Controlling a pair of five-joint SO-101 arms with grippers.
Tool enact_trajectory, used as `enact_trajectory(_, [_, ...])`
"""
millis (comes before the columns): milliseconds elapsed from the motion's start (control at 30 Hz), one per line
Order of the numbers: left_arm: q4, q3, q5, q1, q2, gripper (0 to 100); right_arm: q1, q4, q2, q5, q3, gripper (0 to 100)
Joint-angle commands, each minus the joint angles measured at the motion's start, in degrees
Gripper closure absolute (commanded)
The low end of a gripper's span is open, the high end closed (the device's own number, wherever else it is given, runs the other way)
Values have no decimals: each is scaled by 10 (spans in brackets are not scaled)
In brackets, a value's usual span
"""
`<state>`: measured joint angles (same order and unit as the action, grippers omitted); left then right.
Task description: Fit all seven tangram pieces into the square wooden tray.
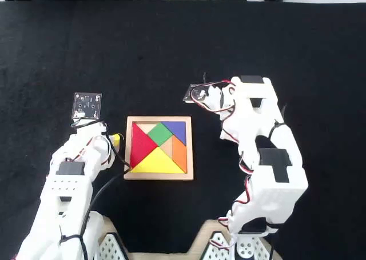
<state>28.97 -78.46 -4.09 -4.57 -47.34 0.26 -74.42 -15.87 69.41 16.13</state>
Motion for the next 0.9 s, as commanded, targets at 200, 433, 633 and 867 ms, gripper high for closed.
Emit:
enact_trajectory(200, [-8,5,0,6,2,798,43,58,1,9,2,726])
enact_trajectory(433, [-8,5,0,6,2,798,27,58,1,9,3,726])
enact_trajectory(633, [-8,5,0,6,2,798,27,58,0,9,2,727])
enact_trajectory(867, [-8,5,0,6,2,798,27,59,0,24,4,727])
